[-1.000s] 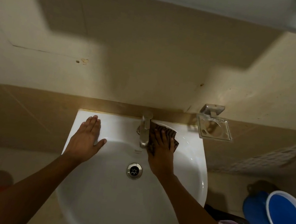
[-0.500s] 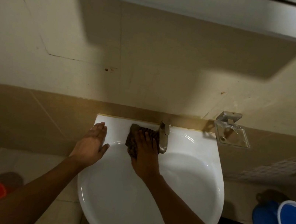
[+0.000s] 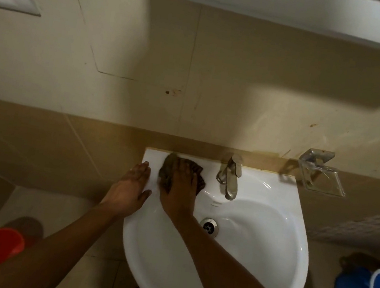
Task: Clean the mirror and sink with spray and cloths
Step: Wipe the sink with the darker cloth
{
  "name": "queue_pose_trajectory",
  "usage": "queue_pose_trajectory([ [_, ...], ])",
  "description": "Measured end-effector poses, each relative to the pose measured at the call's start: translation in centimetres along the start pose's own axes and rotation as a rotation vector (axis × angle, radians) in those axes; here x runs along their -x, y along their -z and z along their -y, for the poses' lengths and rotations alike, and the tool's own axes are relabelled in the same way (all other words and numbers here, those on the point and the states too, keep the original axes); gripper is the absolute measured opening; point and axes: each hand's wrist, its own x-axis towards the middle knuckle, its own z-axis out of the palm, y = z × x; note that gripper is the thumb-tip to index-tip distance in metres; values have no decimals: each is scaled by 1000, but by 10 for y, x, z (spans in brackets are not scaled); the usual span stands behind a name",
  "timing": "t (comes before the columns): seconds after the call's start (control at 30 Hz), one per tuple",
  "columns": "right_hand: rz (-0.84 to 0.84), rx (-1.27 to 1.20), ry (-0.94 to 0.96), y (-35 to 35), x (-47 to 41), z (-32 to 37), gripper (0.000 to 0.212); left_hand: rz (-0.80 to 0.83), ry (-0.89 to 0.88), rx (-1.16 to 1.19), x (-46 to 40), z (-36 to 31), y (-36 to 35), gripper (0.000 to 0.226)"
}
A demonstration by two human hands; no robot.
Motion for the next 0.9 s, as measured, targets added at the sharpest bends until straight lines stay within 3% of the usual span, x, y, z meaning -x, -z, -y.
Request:
queue_pose_trajectory([
  [0.1, 74, 19, 276, -8, 25, -7, 70, -2, -27, 33, 4, 2, 0, 67],
  [0.17, 42, 103, 339, -3, 27, -23, 66, 12, -30, 36, 6, 4, 1, 68],
  [0.33, -30, 205, 2, 19, 14, -58, 64, 35, -9, 28, 7, 5, 2, 69],
  [0.53, -144, 95, -240, 3, -11, -18, 62, 35, -16, 27, 10, 3, 1, 67],
  [0.8, 15, 71, 106, -21, -27, 30, 58, 23, -9, 103, 25, 12, 5, 66],
  [0.9, 127, 77, 219, -23, -35, 39, 59, -89, 32, 171, 32, 18, 11, 60],
])
